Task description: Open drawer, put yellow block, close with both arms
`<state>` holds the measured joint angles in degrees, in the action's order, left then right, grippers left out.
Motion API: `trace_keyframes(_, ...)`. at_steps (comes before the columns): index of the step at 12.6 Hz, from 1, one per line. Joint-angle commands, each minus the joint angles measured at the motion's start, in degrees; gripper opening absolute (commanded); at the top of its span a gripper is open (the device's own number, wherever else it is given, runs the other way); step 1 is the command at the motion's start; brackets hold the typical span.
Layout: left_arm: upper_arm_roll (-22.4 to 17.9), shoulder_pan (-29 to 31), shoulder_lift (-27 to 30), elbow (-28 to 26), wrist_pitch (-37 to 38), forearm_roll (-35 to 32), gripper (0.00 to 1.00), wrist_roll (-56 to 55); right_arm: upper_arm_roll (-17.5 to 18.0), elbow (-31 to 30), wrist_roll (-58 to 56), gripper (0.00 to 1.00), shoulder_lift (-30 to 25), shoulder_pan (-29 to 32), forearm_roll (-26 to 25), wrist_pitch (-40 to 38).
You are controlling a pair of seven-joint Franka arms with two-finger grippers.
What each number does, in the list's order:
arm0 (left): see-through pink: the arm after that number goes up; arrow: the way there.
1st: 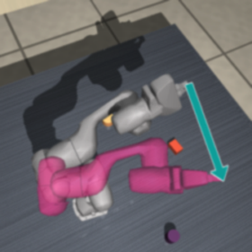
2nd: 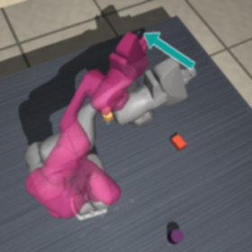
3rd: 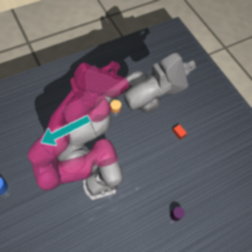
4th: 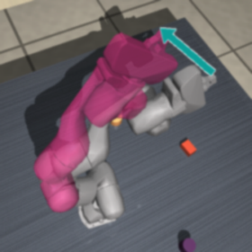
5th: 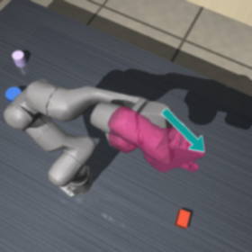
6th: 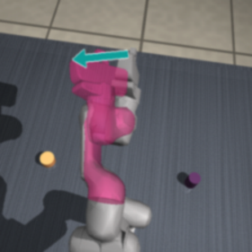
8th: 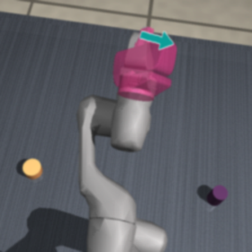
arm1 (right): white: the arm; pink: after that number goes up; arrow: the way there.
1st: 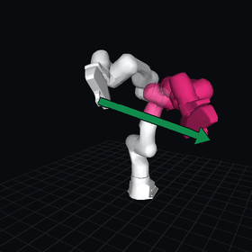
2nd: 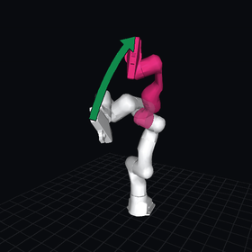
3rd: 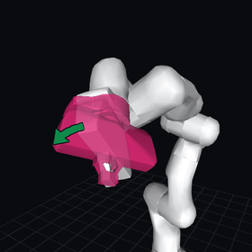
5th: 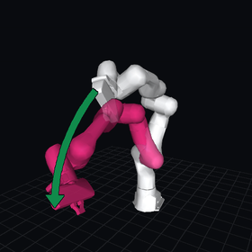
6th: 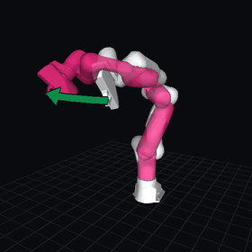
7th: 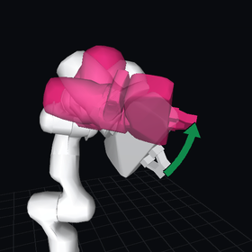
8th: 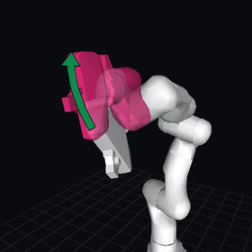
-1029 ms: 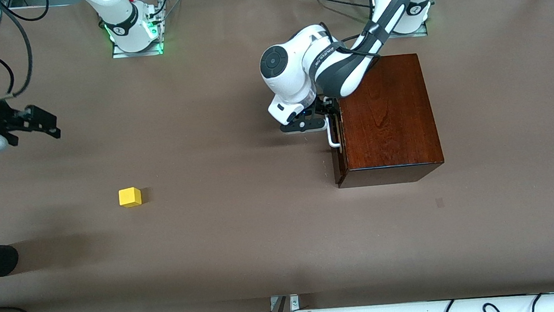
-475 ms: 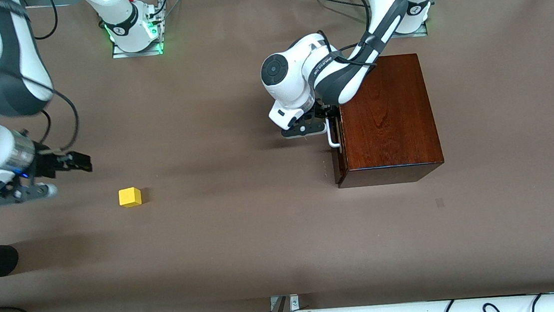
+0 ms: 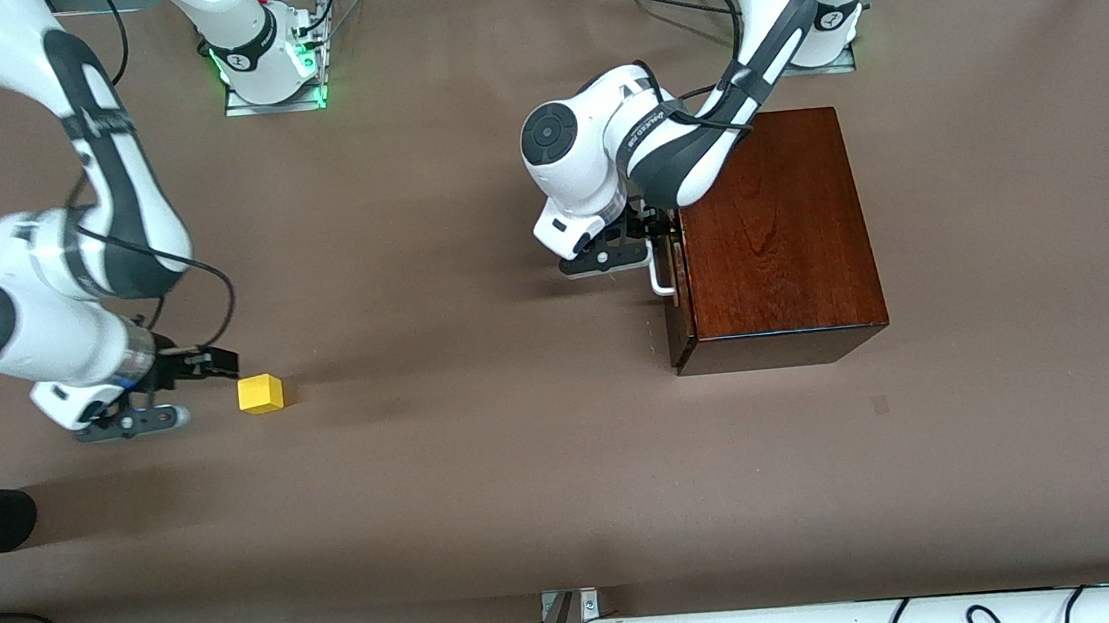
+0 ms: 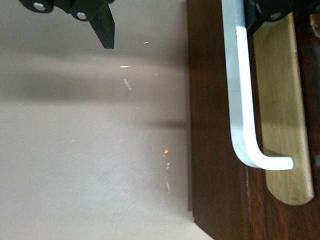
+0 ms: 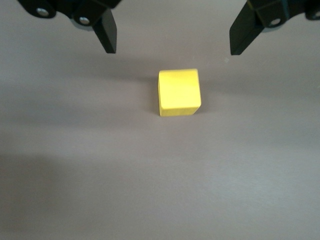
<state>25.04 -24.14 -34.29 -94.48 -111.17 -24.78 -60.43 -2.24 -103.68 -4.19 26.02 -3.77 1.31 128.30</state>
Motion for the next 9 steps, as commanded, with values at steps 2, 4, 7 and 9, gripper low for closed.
trace_keyframes(2,0.28,-1.70,-1.39,1.14,-4.58,2.00,1.00,-3.81,0.65,-6.00,0.77,1.00,1.04,0.26,1.33,9.85)
trace_keyframes(4,0.28,-2.48,-2.35,3.32,-5.99,3.32,1.00,-3.82,0.74,-6.01,0.77,1.00,2.10,0.08,2.64,10.48)
trace_keyframes(7,0.28,-3.36,-4.29,7.20,-6.08,5.61,1.00,-3.91,1.18,-6.01,0.77,1.00,4.03,-0.10,2.74,13.02)
trace_keyframes(9,0.28,-4.68,-5.17,8.17,-6.08,5.97,1.00,-4.43,1.45,-6.09,0.77,0.98,4.91,-0.10,2.74,14.08)
